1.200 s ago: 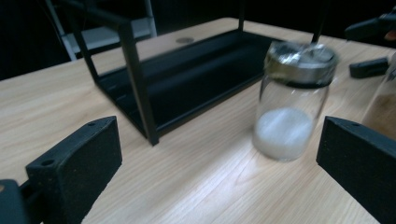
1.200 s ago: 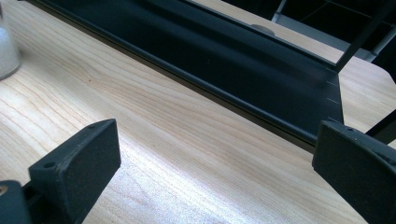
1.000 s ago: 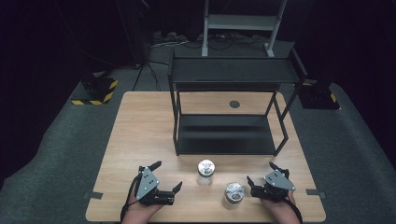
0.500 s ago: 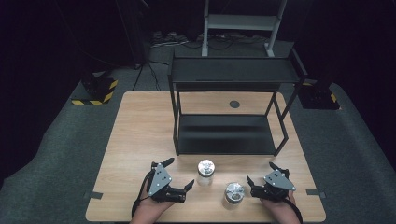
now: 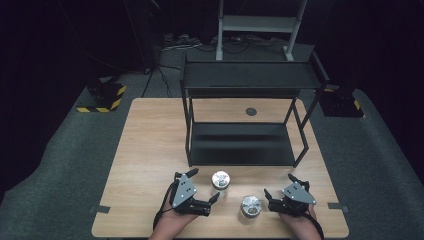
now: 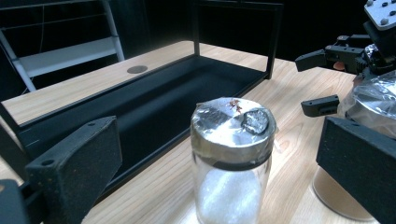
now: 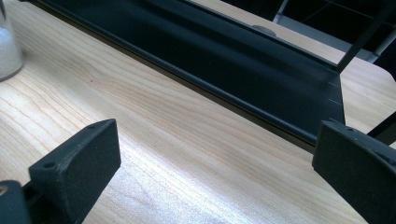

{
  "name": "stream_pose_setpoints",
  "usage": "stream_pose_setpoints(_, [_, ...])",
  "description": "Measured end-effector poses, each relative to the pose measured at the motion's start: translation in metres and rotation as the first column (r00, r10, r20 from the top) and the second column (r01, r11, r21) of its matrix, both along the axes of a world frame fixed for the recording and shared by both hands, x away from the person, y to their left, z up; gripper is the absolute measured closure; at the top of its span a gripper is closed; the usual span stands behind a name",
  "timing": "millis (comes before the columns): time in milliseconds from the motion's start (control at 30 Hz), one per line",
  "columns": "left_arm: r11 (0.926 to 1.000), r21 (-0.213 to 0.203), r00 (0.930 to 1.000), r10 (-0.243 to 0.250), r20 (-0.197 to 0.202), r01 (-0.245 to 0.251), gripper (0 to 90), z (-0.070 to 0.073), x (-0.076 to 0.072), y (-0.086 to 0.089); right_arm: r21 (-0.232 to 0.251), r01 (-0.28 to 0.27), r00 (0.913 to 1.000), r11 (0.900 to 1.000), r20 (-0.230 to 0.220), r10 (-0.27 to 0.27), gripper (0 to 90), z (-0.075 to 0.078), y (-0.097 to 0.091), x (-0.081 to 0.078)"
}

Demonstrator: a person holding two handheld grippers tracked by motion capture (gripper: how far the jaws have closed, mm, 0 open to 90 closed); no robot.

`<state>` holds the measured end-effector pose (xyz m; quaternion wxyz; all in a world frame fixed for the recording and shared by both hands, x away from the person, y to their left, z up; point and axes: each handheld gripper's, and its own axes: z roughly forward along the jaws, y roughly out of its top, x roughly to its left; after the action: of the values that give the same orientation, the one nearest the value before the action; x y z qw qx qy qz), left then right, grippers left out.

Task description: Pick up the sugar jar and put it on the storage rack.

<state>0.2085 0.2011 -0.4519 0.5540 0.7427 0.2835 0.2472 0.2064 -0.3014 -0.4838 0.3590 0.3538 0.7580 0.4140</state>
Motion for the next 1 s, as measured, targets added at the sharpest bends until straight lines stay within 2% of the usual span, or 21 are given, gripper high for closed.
stream_pose_setpoints(600, [0.9997, -0.009, 0.9986, -0.023, -0.047, 0.023, 0.4, -0.017, 0.02, -0.021, 0.003, -0.001, 1.0, 1.0, 0.001, 0.001, 0.0, 0.0, -0.001, 0.0])
stream_pose_setpoints(767, [0.9994, -0.024, 0.9976, -0.024, -0.065, 0.023, 0.4, -0.022, 0.025, -0.023, 0.001, -0.002, 1.0, 1.0, 0.001, 0.002, 0.0, 0.0, -0.001, 0.0])
stream_pose_setpoints(867, [0.998, -0.055, 0.9959, -0.037, -0.082, 0.033, 1.2, -0.026, 0.03, -0.023, 0.0, -0.003, 1.0, 1.0, 0.0, 0.003, 0.0, 0.0, 0.0, 0.0])
stream_pose_setpoints(1000, [0.9973, -0.065, 0.9955, -0.038, -0.086, 0.033, 6.5, -0.028, 0.033, -0.023, 0.0, -0.003, 1.0, 1.0, 0.001, 0.003, 0.0, 0.0, 0.0, 0.0])
